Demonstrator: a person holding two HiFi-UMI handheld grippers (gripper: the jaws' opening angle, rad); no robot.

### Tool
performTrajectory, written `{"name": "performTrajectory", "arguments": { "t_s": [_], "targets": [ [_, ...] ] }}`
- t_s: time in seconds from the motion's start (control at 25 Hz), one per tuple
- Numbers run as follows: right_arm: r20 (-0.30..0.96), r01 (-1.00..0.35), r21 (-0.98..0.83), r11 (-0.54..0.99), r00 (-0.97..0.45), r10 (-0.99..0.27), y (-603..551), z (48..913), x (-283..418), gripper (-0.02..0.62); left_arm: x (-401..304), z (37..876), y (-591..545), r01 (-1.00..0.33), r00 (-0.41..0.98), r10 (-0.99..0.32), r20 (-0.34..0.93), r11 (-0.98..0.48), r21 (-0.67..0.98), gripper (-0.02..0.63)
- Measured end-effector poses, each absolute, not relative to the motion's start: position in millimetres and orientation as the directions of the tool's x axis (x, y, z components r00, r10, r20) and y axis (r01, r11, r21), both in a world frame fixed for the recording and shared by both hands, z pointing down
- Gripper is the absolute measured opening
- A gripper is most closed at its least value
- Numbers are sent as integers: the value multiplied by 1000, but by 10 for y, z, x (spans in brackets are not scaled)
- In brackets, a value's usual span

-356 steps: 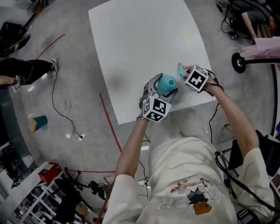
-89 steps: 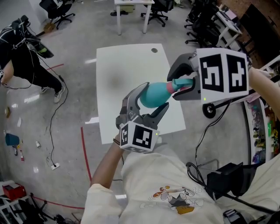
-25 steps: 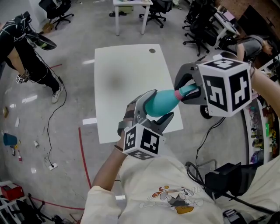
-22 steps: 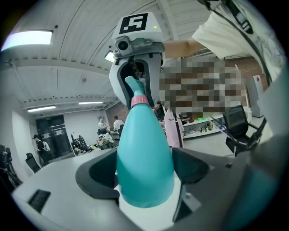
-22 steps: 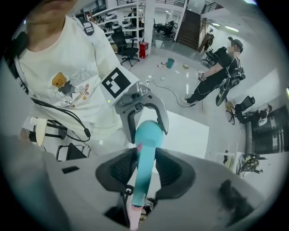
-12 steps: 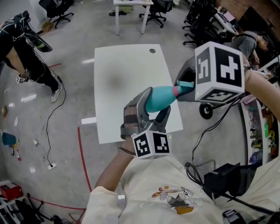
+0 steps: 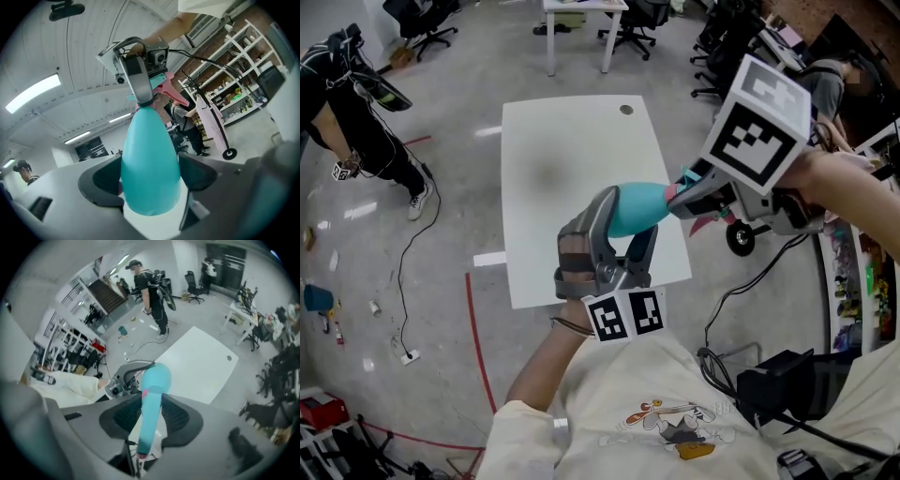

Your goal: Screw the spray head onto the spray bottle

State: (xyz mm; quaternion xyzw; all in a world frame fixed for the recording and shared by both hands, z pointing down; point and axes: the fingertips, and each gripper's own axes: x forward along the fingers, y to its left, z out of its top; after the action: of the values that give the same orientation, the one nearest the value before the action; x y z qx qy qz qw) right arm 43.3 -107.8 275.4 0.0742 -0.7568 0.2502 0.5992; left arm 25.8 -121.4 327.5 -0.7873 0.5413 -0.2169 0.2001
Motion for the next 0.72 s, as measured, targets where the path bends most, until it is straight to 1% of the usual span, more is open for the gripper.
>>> {"name": "performTrajectory", "arguments": {
  "t_s": [0.12, 0.28, 0.44, 0.72],
  "targets": [
    [913, -534, -376, 757, -355, 203, -1083, 2733, 419, 135, 204, 3224, -1203, -772, 275, -960, 50, -252, -583, 390],
    [872, -608, -459, 648, -447, 199, -1071, 2681, 352, 135, 108, 3147, -1193, -770, 183, -980, -80, -92, -632, 390],
    [866, -630, -472, 616, -462, 191, -1083, 2698, 337, 135, 108, 3189, -1216, -797, 200, -977, -75, -118, -592, 390],
    [858, -555, -476, 683, -462, 223, -979, 2641, 266, 140, 117, 3185, -1215, -834, 235, -969, -80, -159, -529, 390]
  ]
}}
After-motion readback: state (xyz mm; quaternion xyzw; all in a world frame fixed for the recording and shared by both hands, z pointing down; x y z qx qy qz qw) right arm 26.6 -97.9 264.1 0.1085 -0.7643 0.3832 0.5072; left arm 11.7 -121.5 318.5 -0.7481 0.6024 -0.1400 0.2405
